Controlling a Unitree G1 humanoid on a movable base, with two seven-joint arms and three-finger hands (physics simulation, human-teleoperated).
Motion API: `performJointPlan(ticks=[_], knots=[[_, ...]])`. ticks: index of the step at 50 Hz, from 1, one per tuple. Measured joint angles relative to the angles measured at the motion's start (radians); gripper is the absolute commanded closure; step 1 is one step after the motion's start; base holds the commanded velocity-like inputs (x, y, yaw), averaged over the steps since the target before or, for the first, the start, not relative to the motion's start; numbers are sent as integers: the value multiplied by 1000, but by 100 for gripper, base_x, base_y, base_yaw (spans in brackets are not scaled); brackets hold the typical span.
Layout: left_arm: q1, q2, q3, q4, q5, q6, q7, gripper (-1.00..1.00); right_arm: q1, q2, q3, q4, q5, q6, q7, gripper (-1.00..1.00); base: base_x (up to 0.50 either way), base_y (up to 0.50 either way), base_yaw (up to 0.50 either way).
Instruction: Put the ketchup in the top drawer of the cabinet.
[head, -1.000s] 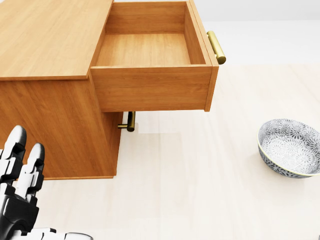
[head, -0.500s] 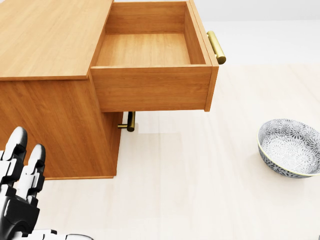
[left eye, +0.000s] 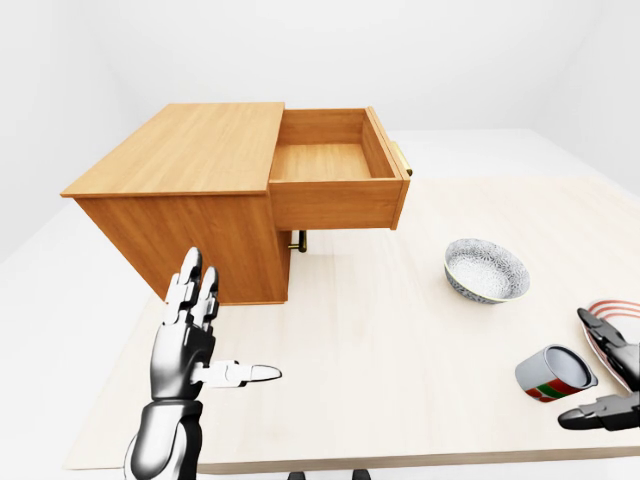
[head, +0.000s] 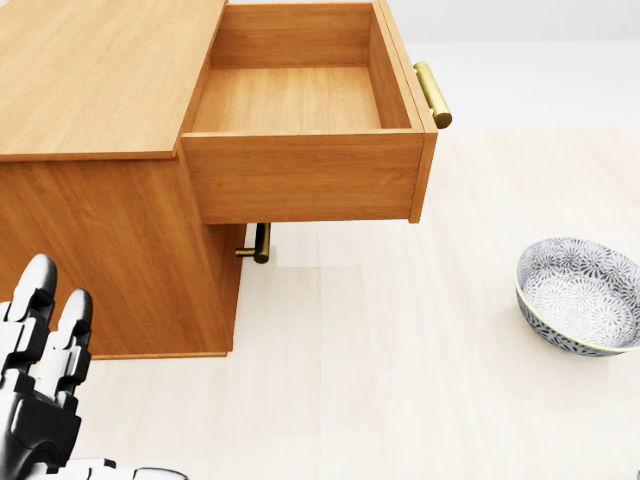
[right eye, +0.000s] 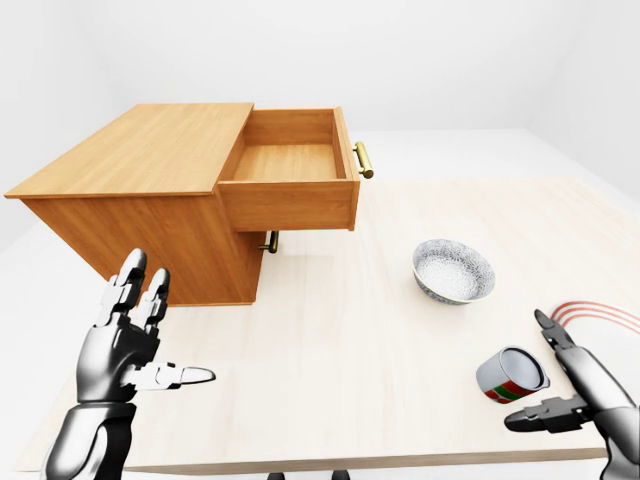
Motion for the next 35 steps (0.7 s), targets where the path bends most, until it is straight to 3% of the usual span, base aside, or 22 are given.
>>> performJointPlan(ticks=[33,34,35], knots=[[0,1,-3,-10,3,11,3,-100,5,-4,33,94,12,0,0,-100,0,0,0],[0,1,-3,-9,3,9,3,-100,6,-5,34,97,14,0,0,-75,0,0,0],[0,1,-3,-8,3,8,2,-100,7,-5,34,99,15,0,0,18,0,0,0]])
